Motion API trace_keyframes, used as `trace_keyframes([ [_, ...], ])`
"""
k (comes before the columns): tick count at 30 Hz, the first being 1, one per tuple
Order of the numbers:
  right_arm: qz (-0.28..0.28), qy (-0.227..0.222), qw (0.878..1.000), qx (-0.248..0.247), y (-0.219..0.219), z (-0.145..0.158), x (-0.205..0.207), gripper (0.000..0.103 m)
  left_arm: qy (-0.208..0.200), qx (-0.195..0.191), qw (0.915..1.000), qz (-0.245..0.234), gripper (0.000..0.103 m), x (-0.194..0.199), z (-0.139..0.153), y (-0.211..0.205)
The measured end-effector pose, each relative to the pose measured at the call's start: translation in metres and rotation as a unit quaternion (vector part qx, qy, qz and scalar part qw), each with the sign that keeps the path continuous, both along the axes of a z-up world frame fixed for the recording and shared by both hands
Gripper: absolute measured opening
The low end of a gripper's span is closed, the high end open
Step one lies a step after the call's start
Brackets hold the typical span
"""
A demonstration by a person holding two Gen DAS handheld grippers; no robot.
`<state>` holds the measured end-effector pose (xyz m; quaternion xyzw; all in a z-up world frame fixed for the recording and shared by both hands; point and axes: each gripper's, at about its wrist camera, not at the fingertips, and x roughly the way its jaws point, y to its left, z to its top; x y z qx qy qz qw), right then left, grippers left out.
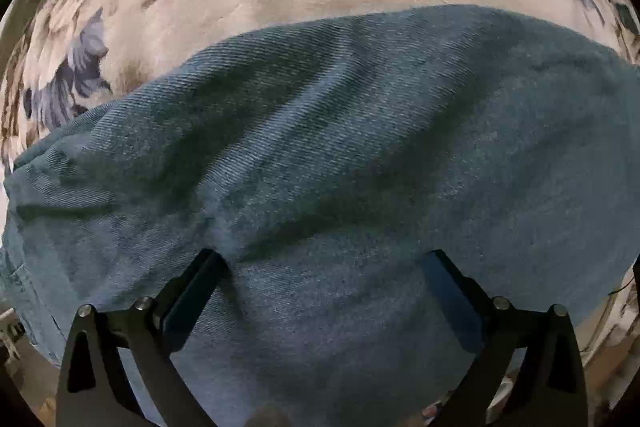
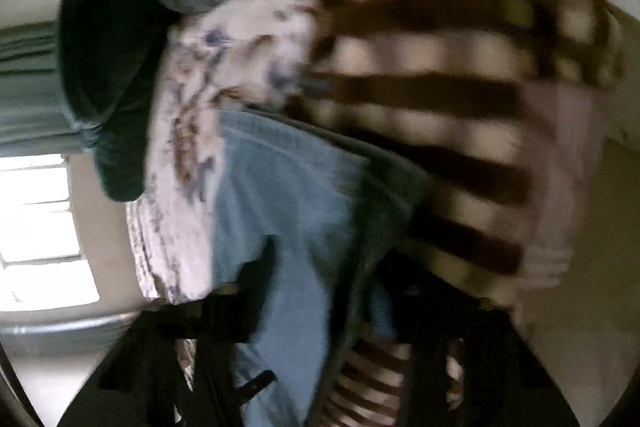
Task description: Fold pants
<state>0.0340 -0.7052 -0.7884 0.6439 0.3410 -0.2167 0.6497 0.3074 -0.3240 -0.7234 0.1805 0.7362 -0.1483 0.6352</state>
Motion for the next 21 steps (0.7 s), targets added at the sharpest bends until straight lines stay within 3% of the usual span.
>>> trace_keyframes([
  [3,0.040,0.010,0.999,-0.018,-0.003,0.000,0.020,0.038,0.004,-0.006,0.9999,0.010,0.103,0.010,-0.005,0.006],
  [6,0.029,0.020,0.999,0.006,-0.007,-0.020,0.029,0.038,0.001,-0.004,0.9999,0.012,0.103,0.015,-0.009,0.010],
  [7,0.017,0.002,1.000,0.017,-0.009,-0.025,0.028,0.038,0.003,-0.002,0.9999,0.014,0.103,0.018,-0.010,0.011],
  [8,0.013,-0.011,1.000,0.019,-0.009,-0.027,0.029,0.029,0.005,0.000,0.9999,0.016,0.103,0.018,-0.010,0.011],
  [9,0.011,-0.056,0.998,0.018,-0.006,-0.025,0.033,0.016,0.008,0.001,0.9998,0.019,0.103,0.017,-0.011,0.008],
  [10,0.012,-0.090,0.996,0.015,-0.003,-0.022,0.038,0.015,0.010,0.002,0.9997,0.021,0.103,0.010,-0.010,-0.001],
  [12,0.026,-0.126,0.992,0.005,0.002,-0.015,0.048,0.018,0.011,0.004,0.9997,0.024,0.103,0.011,-0.012,-0.004],
  [13,0.031,-0.125,0.992,0.007,0.004,-0.018,0.054,0.020,0.009,0.005,0.9996,0.025,0.103,0.012,-0.012,-0.004],
  [15,0.030,-0.107,0.994,0.017,0.006,-0.034,0.063,0.038,0.006,0.006,0.9996,0.025,0.103,0.014,-0.019,-0.008],
  [16,0.029,-0.096,0.995,0.028,0.007,-0.045,0.070,0.038,0.005,0.006,0.9997,0.025,0.103,0.015,-0.020,-0.008],
  [17,0.029,-0.094,0.994,0.040,0.009,-0.058,0.079,0.033,0.004,0.005,0.9997,0.024,0.103,0.013,-0.018,-0.012],
  [18,0.029,-0.088,0.995,0.035,0.010,-0.060,0.084,0.017,0.004,0.005,0.9997,0.023,0.103,0.013,-0.018,-0.011],
  [21,0.031,-0.067,0.997,0.010,0.015,-0.049,0.095,0.011,-0.007,0.006,0.9997,0.024,0.103,0.014,-0.011,-0.010],
])
